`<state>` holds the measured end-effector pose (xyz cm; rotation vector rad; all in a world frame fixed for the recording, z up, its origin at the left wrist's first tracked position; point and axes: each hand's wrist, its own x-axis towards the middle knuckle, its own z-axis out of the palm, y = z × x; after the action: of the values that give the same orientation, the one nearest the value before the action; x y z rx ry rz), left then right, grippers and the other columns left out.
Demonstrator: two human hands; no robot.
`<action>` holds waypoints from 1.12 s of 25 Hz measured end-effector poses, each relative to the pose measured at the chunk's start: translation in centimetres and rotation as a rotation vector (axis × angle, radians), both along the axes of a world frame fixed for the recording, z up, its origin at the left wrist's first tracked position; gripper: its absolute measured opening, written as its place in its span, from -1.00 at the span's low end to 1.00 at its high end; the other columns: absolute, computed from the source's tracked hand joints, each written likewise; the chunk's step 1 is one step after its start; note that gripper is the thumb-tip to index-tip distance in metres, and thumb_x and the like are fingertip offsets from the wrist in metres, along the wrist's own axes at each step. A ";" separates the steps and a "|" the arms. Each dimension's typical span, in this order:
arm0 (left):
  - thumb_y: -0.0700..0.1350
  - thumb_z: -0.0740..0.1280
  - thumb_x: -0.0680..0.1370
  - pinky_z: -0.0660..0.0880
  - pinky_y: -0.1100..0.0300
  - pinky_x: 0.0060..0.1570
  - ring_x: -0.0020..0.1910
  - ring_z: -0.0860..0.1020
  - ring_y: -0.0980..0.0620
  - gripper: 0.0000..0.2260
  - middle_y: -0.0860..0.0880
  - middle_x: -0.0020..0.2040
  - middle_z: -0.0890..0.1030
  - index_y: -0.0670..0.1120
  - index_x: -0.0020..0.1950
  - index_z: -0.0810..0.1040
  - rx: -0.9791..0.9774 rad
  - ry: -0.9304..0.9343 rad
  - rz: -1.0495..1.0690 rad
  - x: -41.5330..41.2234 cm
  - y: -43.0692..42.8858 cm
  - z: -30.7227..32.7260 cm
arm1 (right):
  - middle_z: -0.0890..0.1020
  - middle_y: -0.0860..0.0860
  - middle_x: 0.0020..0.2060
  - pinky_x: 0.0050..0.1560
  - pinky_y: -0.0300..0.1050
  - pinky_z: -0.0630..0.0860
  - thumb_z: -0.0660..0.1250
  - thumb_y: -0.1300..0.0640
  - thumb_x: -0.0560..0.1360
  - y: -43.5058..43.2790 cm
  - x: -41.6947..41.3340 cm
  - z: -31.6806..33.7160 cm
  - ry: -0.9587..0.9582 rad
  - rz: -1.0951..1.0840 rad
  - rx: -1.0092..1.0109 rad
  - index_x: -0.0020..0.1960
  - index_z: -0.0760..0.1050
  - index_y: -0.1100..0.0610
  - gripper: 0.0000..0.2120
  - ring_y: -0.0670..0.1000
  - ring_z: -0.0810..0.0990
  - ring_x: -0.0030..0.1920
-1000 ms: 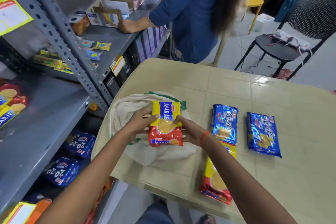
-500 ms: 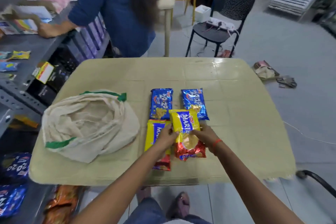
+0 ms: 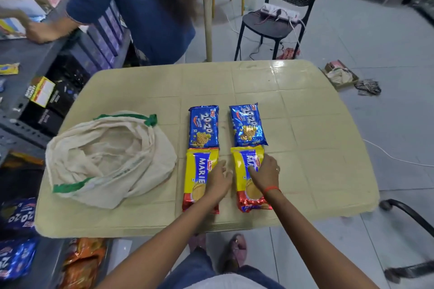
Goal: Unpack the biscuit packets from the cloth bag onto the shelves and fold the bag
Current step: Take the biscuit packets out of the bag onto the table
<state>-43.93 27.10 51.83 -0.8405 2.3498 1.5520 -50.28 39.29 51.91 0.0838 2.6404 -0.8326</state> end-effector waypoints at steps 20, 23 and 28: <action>-0.04 0.39 0.50 0.50 0.15 -0.05 0.07 0.63 -0.06 -0.74 -0.07 0.11 0.68 -0.07 0.17 0.60 -0.084 0.003 0.085 0.5 -0.7 4.4 | 0.57 0.18 0.23 0.20 0.05 0.50 0.39 -0.04 0.47 -0.6 0.0 4.2 -0.150 0.022 -0.119 0.28 0.37 0.24 -0.48 0.19 0.55 0.21; -0.03 0.36 0.52 0.53 0.10 0.01 0.07 0.63 -0.09 -0.72 -0.09 0.13 0.67 -0.08 0.21 0.57 -0.049 -0.073 0.033 -0.1 1.4 3.4 | 0.55 0.20 0.25 0.18 0.05 0.50 0.39 -0.03 0.47 1.5 0.0 3.8 -0.190 0.013 -0.054 0.28 0.34 0.26 -0.47 0.18 0.55 0.21; -0.04 0.38 0.51 0.58 -0.04 0.10 0.05 0.64 -0.10 -0.72 -0.10 0.13 0.68 -0.09 0.18 0.59 0.000 -0.103 0.035 -0.6 0.9 2.5 | 0.53 0.18 0.28 0.17 0.03 0.51 0.42 0.00 0.46 1.7 -0.8 3.5 -0.247 0.082 -0.018 0.31 0.31 0.25 -0.44 0.15 0.55 0.23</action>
<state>-44.57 27.98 54.30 -0.9431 2.2748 1.4838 -51.04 41.01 55.39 0.0687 2.3883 -0.7662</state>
